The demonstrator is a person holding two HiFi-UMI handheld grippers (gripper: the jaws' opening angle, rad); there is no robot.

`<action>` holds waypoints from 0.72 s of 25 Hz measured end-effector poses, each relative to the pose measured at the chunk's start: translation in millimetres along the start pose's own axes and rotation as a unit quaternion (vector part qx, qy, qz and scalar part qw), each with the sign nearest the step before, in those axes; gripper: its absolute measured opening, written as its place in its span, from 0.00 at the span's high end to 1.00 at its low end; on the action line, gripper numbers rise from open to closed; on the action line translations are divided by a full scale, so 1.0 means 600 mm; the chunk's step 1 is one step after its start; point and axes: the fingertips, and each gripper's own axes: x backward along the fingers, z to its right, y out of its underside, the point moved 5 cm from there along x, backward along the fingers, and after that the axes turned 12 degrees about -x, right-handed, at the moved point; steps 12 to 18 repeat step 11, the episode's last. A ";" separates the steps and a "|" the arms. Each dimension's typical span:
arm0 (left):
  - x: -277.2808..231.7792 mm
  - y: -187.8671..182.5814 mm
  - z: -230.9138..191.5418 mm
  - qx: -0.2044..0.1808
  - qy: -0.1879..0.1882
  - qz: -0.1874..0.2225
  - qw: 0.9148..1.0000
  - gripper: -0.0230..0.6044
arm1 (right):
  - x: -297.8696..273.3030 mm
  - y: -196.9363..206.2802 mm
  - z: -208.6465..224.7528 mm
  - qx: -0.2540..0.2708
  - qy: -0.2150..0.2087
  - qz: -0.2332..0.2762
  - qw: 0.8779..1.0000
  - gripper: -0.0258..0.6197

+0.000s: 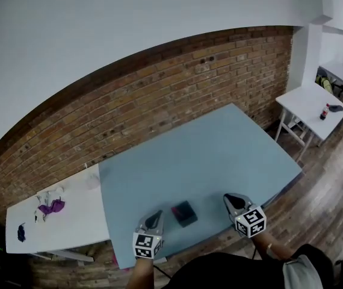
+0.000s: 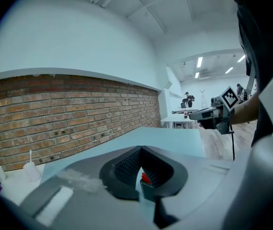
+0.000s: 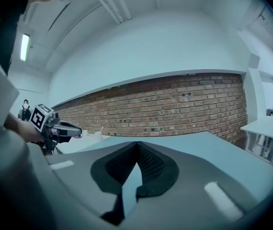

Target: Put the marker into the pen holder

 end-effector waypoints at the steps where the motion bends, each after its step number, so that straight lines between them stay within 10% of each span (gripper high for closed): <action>1: 0.000 0.001 0.000 -0.002 0.002 -0.002 1.000 0.96 | 0.001 0.004 0.000 -0.002 0.000 0.000 1.000 0.95; 18: -0.003 0.006 -0.008 0.003 -0.007 -0.015 1.000 0.96 | 0.026 0.024 0.004 -0.014 0.010 0.003 1.000 0.95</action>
